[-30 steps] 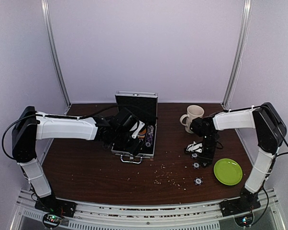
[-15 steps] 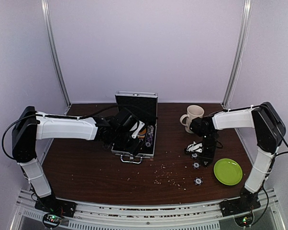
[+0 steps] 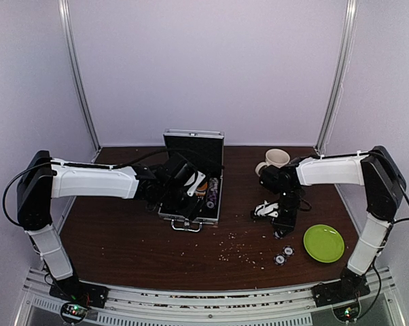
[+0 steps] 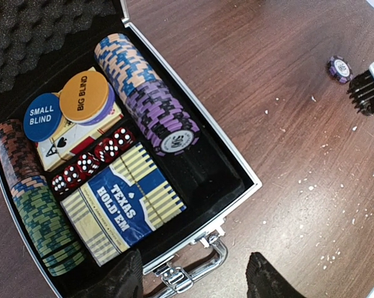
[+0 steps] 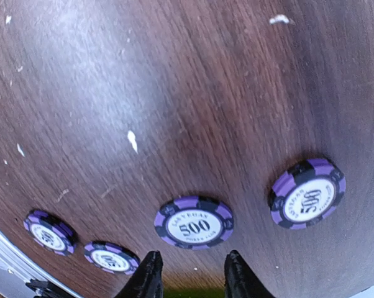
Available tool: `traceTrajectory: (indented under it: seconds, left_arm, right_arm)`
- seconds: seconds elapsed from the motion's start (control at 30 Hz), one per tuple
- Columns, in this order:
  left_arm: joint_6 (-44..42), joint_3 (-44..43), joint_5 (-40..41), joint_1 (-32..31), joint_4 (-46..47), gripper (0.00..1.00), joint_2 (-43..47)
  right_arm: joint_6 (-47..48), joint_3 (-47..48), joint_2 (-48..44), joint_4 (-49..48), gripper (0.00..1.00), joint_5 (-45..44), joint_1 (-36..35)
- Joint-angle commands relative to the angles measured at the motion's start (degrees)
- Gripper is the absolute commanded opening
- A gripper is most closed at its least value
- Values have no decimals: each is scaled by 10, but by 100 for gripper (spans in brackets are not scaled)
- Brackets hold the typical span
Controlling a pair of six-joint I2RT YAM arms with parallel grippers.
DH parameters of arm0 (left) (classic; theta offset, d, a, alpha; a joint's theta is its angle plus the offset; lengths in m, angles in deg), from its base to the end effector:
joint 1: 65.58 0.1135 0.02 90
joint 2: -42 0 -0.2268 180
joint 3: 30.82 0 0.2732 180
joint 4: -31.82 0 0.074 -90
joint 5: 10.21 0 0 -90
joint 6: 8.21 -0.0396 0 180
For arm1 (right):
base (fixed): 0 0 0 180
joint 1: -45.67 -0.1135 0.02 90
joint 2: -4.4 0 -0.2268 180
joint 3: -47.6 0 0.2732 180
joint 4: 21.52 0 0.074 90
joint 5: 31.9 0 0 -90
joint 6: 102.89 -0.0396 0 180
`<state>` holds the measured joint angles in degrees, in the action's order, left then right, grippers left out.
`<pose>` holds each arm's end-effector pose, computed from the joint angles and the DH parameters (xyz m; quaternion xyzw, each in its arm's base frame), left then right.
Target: Pack up texas hold em set
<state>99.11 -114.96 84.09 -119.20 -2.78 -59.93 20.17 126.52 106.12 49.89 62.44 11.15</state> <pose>0.2374 -0.3173 0.1620 0.2832 0.9027 -0.1580 0.2829 0.2534 0.1779 0.1165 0.5542 -0.8307 -0.0374 0.0372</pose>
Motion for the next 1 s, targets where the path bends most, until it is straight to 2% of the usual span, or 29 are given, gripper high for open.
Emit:
traceTrajectory:
  seconds: [0.0, 0.17, 0.33, 0.5, 0.97]
  left_arm:
    - [5, 15, 8, -3, 11, 59, 14]
    - [4, 23, 16, -3, 8, 59, 21]
    - [1, 16, 14, -3, 6, 59, 14]
    - [2, 8, 12, -3, -4, 59, 10]
    - [14, 7, 17, -4, -13, 59, 7]
  right_arm:
    - [-8, 8, -4, 2, 38, 12, -5]
    - [64, -55, -90, 9, 49, 58, -10]
    - [199, -135, -160, -32, 52, 71, -11]
    - [275, -179, -195, -89, 55, 75, -25]
    - [301, -220, -152, -131, 57, 52, -40]
